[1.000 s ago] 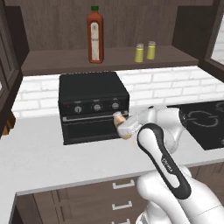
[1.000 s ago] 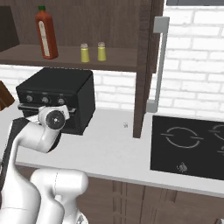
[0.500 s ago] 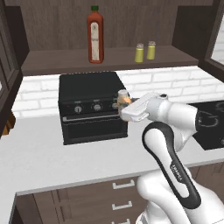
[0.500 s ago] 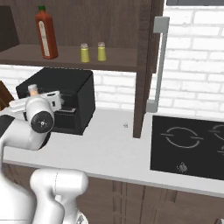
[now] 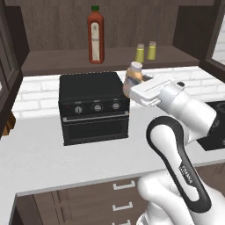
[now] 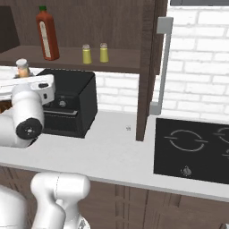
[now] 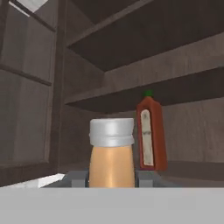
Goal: Put the shaker and condiment bottle from the counter next to their counterparts in the cabinet.
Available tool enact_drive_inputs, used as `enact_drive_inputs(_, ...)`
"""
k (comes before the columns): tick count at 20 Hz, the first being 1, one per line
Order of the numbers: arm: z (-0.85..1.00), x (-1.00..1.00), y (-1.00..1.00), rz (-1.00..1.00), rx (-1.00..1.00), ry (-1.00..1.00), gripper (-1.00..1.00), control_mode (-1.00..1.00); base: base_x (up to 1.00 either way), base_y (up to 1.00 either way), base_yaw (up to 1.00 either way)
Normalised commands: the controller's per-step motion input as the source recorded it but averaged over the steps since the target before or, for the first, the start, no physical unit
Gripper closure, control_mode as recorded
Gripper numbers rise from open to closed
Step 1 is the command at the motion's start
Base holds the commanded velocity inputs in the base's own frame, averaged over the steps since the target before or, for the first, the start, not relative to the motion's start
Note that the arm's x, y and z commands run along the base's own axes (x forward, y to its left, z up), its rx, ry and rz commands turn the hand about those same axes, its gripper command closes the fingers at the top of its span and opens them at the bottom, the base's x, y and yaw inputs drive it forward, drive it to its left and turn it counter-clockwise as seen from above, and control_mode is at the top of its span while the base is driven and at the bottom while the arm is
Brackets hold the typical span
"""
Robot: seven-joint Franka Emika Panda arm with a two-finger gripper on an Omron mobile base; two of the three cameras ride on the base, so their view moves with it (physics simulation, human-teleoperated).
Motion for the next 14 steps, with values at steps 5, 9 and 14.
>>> enact_drive_inputs(5,0.89,-0.27,-0.41,-0.12,0.06,-0.16,1.0,-1.0,0.0,0.0,0.0)
enact_drive_inputs(9,0.55,-0.1,-0.58,-0.17,0.0,0.0,1.0,-1.0,0.0,0.0,0.0)
enact_drive_inputs(14,0.0,0.02,-0.57,-0.1,0.01,0.19,1.0,-1.0,0.0,0.0,0.0)
